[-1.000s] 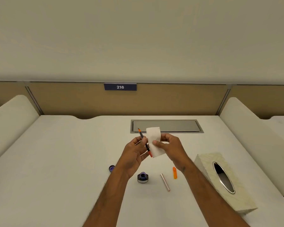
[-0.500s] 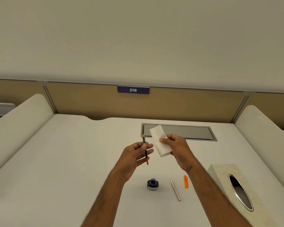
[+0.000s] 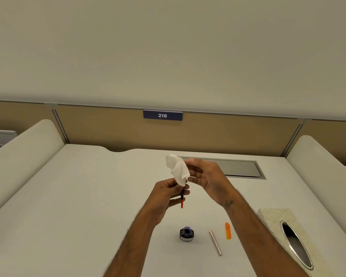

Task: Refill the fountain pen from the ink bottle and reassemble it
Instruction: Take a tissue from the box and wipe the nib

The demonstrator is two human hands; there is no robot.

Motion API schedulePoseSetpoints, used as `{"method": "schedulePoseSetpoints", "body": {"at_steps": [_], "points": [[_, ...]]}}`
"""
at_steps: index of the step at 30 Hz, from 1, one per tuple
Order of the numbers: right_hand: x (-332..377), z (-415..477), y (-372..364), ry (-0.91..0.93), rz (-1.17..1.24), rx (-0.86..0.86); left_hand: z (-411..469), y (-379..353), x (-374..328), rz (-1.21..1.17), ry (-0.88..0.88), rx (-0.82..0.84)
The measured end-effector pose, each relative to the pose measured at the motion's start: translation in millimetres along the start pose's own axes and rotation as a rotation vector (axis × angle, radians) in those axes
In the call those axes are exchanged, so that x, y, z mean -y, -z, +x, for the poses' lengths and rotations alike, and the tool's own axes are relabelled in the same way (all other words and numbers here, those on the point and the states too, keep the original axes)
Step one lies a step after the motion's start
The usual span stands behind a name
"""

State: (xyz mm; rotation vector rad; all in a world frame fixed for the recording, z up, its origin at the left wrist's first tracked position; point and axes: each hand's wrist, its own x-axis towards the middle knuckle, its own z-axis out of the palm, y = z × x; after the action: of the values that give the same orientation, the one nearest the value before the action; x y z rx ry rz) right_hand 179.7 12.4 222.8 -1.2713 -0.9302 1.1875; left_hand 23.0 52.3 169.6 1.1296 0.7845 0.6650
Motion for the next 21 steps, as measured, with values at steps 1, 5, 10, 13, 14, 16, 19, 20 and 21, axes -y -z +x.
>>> {"method": "schedulePoseSetpoints", "body": {"at_steps": [1, 5, 10, 13, 14, 16, 19, 20, 21], "points": [[-0.7, 0.7, 2.2, 0.007, 0.011, 0.010, 0.5, 0.1, -0.4, 0.000, -0.001, 0.000], [-2.6, 3.5, 2.4, 0.024, -0.204, -0.021, 1.7, -2.4, -1.9, 0.018, -0.008, 0.014], [-3.9, 8.1, 0.0, 0.009, -0.270, -0.045, 3.4, -4.7, -2.7, 0.028, -0.018, 0.027], [-1.2, 11.2, -0.2, -0.007, -0.258, -0.059, 3.7, -4.7, -1.8, 0.017, -0.015, 0.031], [0.0, 12.1, -0.1, -0.019, -0.241, -0.065, 3.7, -5.0, -1.7, 0.008, -0.011, 0.032], [1.1, 13.1, -1.4, -0.038, -0.198, -0.082, 3.7, -5.7, -2.1, -0.004, -0.003, 0.034], [3.6, 16.4, -3.3, -0.045, -0.138, -0.148, 3.6, -5.7, -1.7, 0.011, 0.007, 0.049], [5.6, 17.9, -2.1, -0.039, -0.120, -0.183, 3.2, -5.4, -0.4, 0.019, 0.011, 0.053], [7.6, 20.0, 0.5, -0.029, -0.110, -0.224, 2.7, -5.1, 1.1, 0.023, 0.015, 0.056]]}}
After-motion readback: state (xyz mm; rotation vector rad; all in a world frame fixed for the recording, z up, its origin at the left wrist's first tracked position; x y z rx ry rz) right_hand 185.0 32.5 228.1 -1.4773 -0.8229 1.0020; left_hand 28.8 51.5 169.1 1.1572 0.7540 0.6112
